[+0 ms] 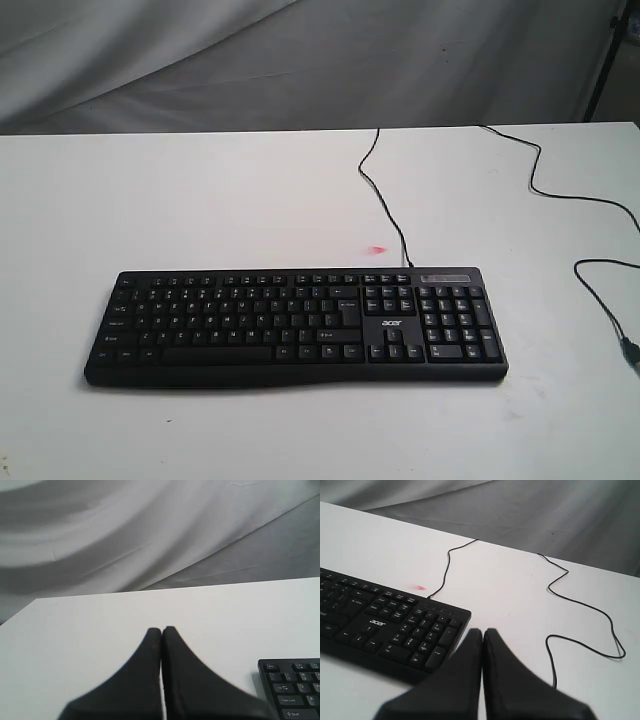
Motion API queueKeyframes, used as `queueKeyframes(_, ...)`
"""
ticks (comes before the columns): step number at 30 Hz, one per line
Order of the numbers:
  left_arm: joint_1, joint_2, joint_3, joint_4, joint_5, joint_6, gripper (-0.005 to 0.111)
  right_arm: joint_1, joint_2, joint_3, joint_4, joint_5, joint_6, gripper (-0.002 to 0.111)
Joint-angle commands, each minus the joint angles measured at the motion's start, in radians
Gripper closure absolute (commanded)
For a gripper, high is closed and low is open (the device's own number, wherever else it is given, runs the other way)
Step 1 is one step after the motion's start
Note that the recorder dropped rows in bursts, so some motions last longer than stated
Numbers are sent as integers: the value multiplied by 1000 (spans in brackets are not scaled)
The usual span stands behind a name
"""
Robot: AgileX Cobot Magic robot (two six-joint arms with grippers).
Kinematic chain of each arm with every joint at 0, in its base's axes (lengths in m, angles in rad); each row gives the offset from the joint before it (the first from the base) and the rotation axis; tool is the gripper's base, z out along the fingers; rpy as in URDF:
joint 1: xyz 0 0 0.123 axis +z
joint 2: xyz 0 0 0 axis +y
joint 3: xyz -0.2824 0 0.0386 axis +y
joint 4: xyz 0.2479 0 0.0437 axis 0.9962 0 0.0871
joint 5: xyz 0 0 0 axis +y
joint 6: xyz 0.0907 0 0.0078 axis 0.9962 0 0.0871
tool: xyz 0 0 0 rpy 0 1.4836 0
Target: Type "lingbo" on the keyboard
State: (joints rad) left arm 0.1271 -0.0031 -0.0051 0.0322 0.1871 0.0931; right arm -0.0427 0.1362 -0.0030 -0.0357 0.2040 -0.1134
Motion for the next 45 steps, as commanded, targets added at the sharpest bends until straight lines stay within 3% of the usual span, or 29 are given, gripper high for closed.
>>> queueKeyframes(1, -4, 3, 5, -1, -4, -3, 106, -7, -4, 3, -6, -5, -2, 108)
queueKeyframes(23, -4, 3, 5, -1, -4, -3, 106, -7, -4, -5, 18, 19, -2, 108)
queueKeyframes(32, -4, 3, 5, -1, -4, -3, 106, -7, 28, -331, 36, 334, -2, 108)
queueKeyframes(37, -4, 3, 5, -1, -4, -3, 106, -5, 148, -435, 54, 346, -2, 108)
queueKeyframes(45, -4, 3, 5, -1, -4, -3, 106, -5, 337, -452, 150, 310, -2, 108)
